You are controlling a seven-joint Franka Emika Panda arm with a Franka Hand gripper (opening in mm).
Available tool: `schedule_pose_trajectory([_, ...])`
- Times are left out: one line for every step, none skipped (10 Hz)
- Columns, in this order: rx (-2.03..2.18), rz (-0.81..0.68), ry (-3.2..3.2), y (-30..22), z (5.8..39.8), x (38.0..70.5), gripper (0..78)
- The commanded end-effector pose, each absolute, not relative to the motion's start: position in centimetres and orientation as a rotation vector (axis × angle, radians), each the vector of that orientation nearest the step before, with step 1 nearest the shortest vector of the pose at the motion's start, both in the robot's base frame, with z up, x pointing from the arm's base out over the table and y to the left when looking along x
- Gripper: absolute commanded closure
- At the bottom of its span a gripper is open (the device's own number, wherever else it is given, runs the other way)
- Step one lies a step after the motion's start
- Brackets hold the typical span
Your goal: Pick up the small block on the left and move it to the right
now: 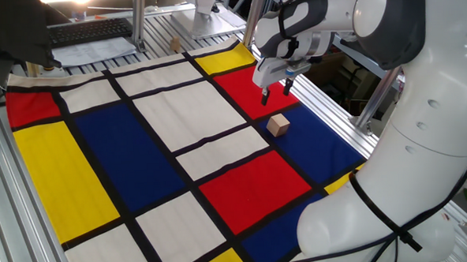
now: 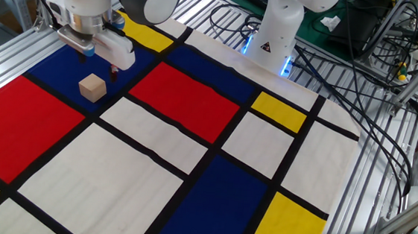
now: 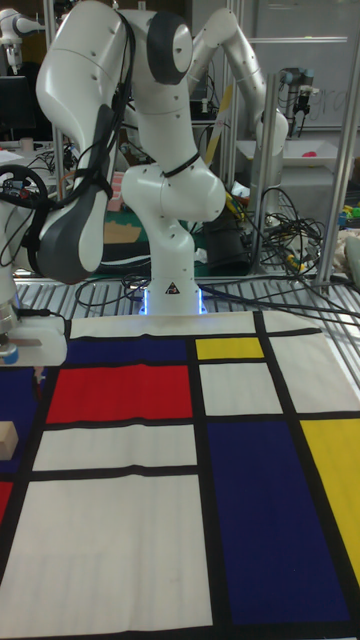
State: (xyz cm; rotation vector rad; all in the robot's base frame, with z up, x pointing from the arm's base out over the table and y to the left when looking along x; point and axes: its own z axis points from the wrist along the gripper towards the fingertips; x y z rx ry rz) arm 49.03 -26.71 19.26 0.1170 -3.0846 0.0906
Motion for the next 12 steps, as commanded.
schedule_pose_trajectory([0.173, -0.004, -3.086, -26.9, 18.4, 48.8, 0.1])
schedule_pose_trajectory([0.165, 0.000, -3.093, -26.9, 18.4, 48.8, 0.1])
schedule_pose_trajectory([0.164, 0.001, -3.097, -26.9, 18.4, 48.8, 0.1])
schedule_pose_trajectory([0.146, 0.003, -3.096, -26.9, 18.4, 48.8, 0.1])
schedule_pose_trajectory([0.119, 0.009, -3.086, -26.9, 18.4, 48.8, 0.1])
schedule_pose_trajectory([0.071, 0.042, -3.084, -26.9, 18.4, 48.8, 0.1])
schedule_pose_trajectory([0.051, 0.063, -3.085, -26.9, 18.4, 48.8, 0.1])
schedule_pose_trajectory([0.043, 0.063, -3.085, -26.9, 18.4, 48.8, 0.1])
schedule_pose_trajectory([0.035, 0.062, -3.085, -26.9, 18.4, 48.4, 0.1])
schedule_pose_trajectory([0.030, 0.069, -3.092, -26.9, 18.0, 48.2, 0.1])
schedule_pose_trajectory([0.026, 0.071, -3.098, -27.1, 17.7, 48.1, 0.1])
schedule_pose_trajectory([0.043, 0.071, -3.115, -27.9, 16.6, 48.1, 0.1])
